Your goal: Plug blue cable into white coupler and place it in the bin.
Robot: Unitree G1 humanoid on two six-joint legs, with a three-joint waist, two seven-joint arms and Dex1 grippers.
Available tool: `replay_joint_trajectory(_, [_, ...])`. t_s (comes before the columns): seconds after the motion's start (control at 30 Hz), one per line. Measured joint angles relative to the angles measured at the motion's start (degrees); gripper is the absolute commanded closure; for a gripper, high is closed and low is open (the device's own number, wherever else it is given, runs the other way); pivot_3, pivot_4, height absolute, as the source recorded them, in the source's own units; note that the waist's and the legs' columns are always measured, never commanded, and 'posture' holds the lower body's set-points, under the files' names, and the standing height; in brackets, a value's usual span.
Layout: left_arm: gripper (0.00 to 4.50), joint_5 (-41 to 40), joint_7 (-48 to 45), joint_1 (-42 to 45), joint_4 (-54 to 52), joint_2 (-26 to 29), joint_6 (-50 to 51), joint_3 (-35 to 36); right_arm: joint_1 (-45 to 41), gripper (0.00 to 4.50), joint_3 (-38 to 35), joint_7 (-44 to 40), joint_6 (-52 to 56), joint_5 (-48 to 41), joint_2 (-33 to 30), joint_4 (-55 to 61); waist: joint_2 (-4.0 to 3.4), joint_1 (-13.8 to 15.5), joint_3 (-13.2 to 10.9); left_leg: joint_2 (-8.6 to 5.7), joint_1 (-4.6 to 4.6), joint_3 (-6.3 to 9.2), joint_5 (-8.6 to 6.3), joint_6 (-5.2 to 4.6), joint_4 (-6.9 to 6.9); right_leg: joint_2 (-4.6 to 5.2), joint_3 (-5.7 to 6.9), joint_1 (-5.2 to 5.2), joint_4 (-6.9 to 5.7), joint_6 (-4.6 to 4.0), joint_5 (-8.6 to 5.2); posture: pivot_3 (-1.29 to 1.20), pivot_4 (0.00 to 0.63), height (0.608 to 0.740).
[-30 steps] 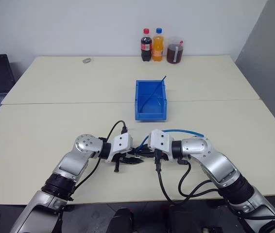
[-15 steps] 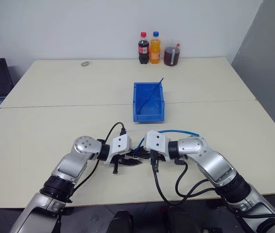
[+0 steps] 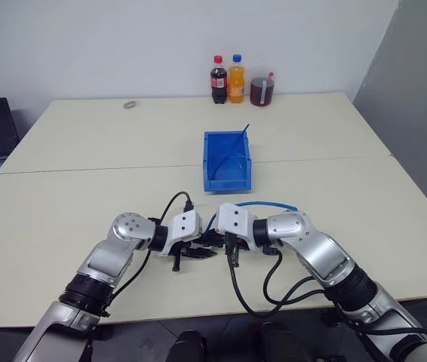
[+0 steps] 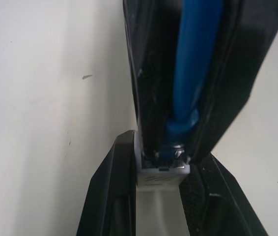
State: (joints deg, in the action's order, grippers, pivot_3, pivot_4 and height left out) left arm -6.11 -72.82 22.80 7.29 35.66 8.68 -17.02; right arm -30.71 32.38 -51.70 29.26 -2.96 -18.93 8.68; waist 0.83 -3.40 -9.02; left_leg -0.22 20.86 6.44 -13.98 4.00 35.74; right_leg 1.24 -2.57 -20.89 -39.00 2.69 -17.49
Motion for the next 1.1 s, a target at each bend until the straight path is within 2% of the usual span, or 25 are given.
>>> replay_joint_trajectory(0.33, [3.68, -0.79, 2.11, -1.29, -1.02, -1.14, 0.21, 0.82, 3.15, 4.50, -3.17, 1.05, 0.86, -0.78, -1.32, 4.17, 0.00, 0.42, -0.04, -0.07, 0.11, 0.01, 0.00, 0.01, 0.02, 0.07, 0.01, -0.05, 0.05, 0.02, -0.01, 0.00, 0.150, 0.740])
replay_joint_trajectory(0.4, [2.98, -1.30, 2.13, -1.29, -1.16, -1.20, 1.05, 0.91, 3.35, 4.50, -3.52, 1.29, 1.59, -1.15, -1.32, 4.64, 0.00, 0.46, -0.05, -0.07, 0.18, 0.01, 0.00, 0.01, 0.01, 0.07, 0.00, -0.12, 0.05, 0.02, -0.01, 0.00, 0.150, 0.740])
replay_joint_trajectory(0.43, [2.92, -1.80, 2.15, -1.39, -1.15, -1.30, 1.75, 0.95, 3.90, 4.50, -4.26, 1.47, 2.54, -1.74, -1.40, 5.36, 0.00, 0.53, -0.06, -0.08, 0.27, 0.02, 0.00, 0.01, 0.01, 0.07, 0.01, -0.20, 0.05, 0.01, -0.01, 0.00, 0.150, 0.740])
replay_joint_trajectory(0.7, [1.16, -4.81, 2.54, -2.54, -2.13, -1.35, 5.41, 2.18, 4.93, 4.50, -7.64, 3.15, 7.65, -4.72, -2.01, 7.80, 0.00, 0.52, -0.24, -0.07, 0.73, 0.13, 0.00, 0.01, 0.12, 0.06, 0.12, -0.58, 0.02, -0.16, 0.10, 0.00, 0.150, 0.740])
replay_joint_trajectory(0.87, [0.05, -8.07, 5.18, -3.15, -4.80, -1.19, 9.59, 6.50, 4.98, 4.50, -12.56, 4.57, 12.00, -7.40, -3.30, 9.89, 0.10, 0.59, -0.41, -0.07, 1.11, 0.19, 0.00, 0.01, 0.20, 0.07, 0.15, -0.88, 0.02, -0.23, 0.15, 0.00, 0.150, 0.740])
replay_joint_trajectory(1.1, [0.05, -12.00, 10.41, -4.17, -10.38, -0.77, 14.30, 13.32, 4.97, 4.50, -22.12, 6.24, 17.81, -14.06, -4.99, 15.27, 0.11, 0.66, -0.58, -0.07, 1.14, 0.18, 0.00, 0.01, 0.13, 0.08, 0.15, -0.95, 0.04, -0.25, 0.16, 0.00, 0.150, 0.740])
